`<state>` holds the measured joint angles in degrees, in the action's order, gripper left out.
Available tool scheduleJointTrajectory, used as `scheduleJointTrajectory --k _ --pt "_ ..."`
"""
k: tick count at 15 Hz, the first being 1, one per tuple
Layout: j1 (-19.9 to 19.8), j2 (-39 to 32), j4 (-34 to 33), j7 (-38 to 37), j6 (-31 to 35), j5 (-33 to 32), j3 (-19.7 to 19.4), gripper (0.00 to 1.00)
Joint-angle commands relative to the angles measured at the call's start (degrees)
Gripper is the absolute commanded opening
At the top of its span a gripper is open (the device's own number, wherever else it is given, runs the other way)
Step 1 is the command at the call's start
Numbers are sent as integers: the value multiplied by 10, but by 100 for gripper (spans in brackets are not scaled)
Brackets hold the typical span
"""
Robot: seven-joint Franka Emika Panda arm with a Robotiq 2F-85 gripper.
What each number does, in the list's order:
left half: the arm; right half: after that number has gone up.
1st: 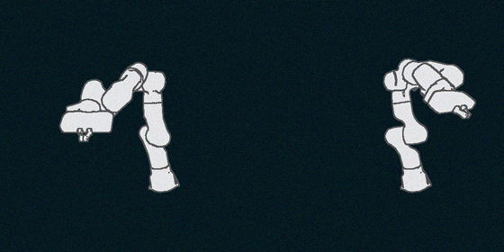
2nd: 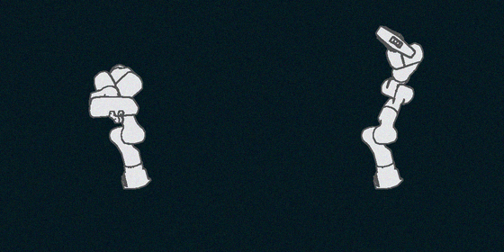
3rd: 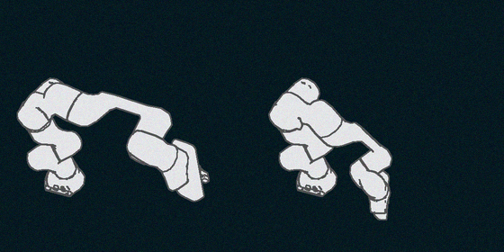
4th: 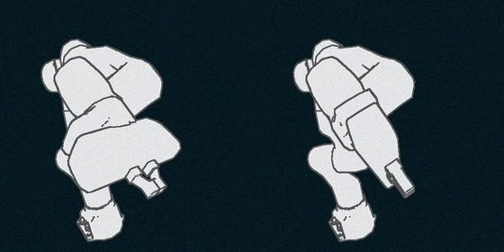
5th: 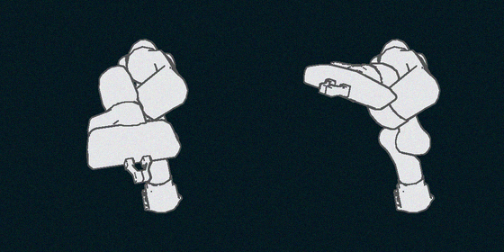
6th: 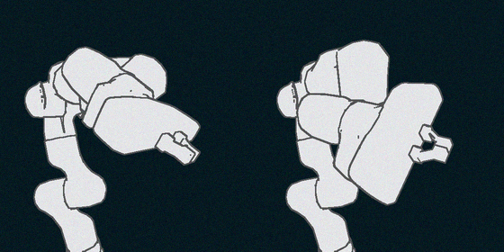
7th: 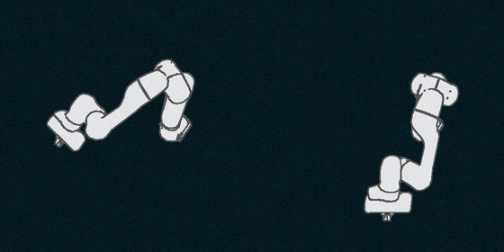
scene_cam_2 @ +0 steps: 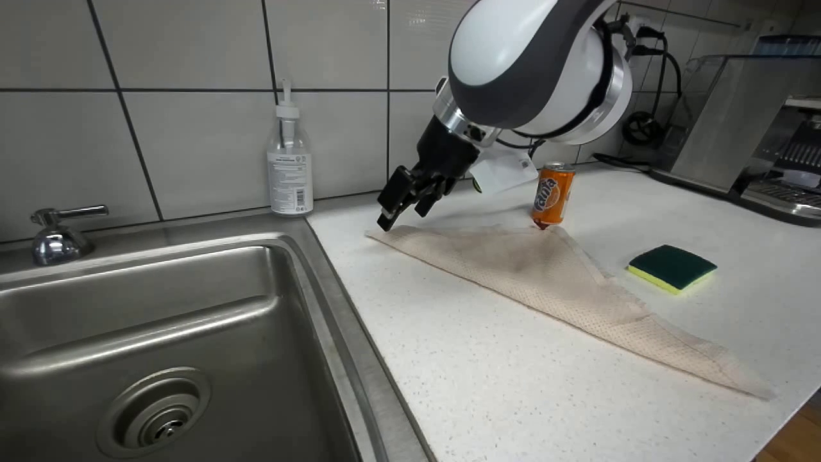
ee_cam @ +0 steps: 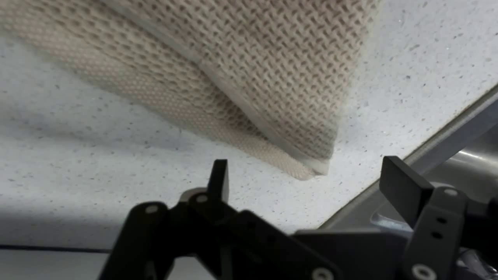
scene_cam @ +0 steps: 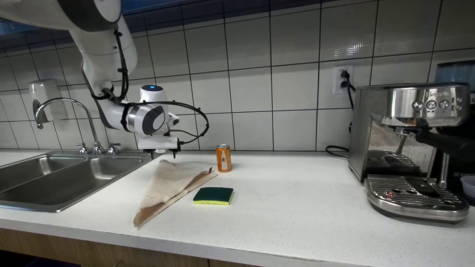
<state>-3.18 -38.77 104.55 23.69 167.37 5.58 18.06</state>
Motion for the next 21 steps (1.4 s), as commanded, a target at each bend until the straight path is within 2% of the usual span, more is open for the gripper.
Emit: scheduleJointTrajectory --k 1,11,12,13,14,17,21 --pt "2 -24 -33 -13 -1 -20 1 100" --pt "8 -44 -51 -18 -6 -36 -5 100" --pt "7 -45 -51 -18 -5 -37 -5 75" --pt "7 -45 -51 -18 -6 -37 -4 74" --pt "6 -45 -52 -18 -6 -37 -4 68" --pt "7 -45 -51 -18 -4 -38 -6 42" --pt "4 -44 -49 -16 -3 -38 -3 12"
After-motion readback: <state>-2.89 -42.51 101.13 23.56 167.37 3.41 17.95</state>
